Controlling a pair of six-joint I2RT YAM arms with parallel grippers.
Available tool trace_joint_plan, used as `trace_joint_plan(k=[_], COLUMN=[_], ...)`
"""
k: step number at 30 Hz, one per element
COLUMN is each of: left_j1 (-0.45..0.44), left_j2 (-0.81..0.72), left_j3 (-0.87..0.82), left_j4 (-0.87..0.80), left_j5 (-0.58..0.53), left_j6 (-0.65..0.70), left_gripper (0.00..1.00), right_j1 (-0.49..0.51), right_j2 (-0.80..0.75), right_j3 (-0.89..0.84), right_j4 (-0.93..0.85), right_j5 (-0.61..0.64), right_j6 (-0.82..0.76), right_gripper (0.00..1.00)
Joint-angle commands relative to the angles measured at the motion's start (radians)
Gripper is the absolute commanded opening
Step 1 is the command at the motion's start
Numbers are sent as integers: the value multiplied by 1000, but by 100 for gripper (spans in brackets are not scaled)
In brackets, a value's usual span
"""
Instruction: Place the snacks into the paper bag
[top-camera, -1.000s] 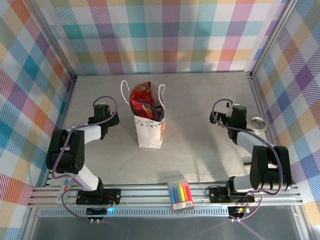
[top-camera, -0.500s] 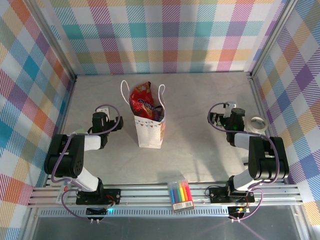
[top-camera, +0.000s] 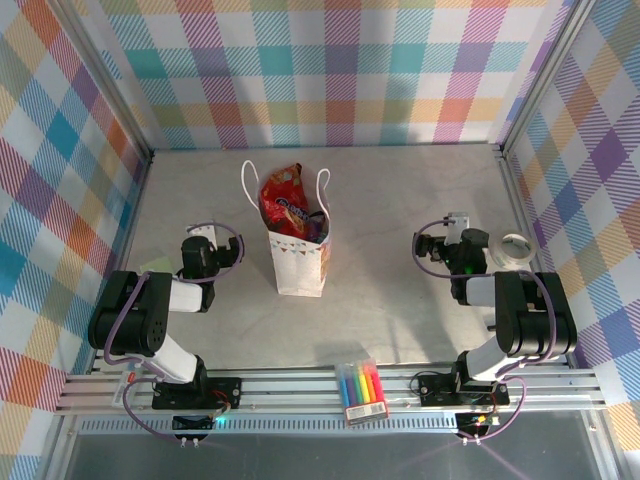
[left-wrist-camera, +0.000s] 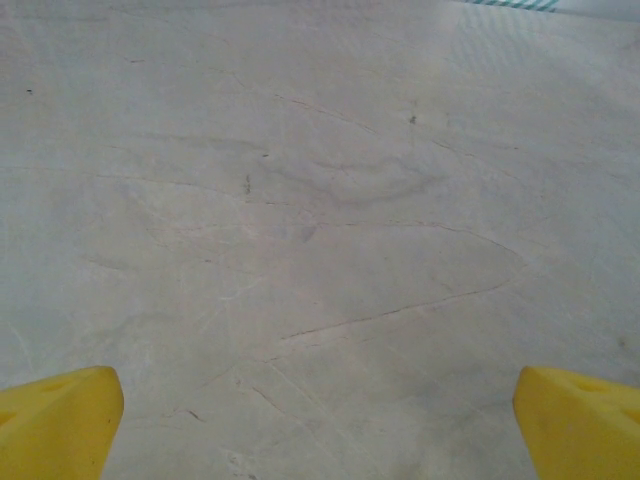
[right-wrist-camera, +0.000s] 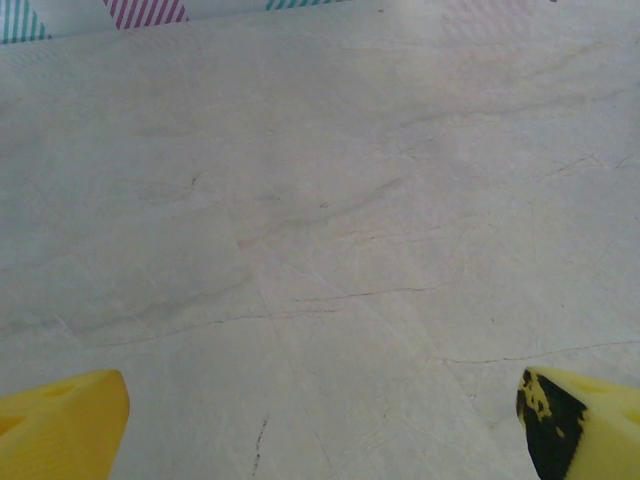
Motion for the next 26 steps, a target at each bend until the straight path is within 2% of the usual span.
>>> trace_joint_plan(k=[1, 26], left_j1=[-1, -11], left_j2=[7, 7], left_j3=[17, 19], left_j4=[45, 41], left_j5=[-19, -36], left_j6=[1, 8], left_gripper=[100, 100], right_j1=[5, 4], right_j2=[7, 8], right_j3=[12, 14], right_j4=[47, 45], right_j5=[-24, -24], right_j6=[-15, -15], right_gripper=[99, 99])
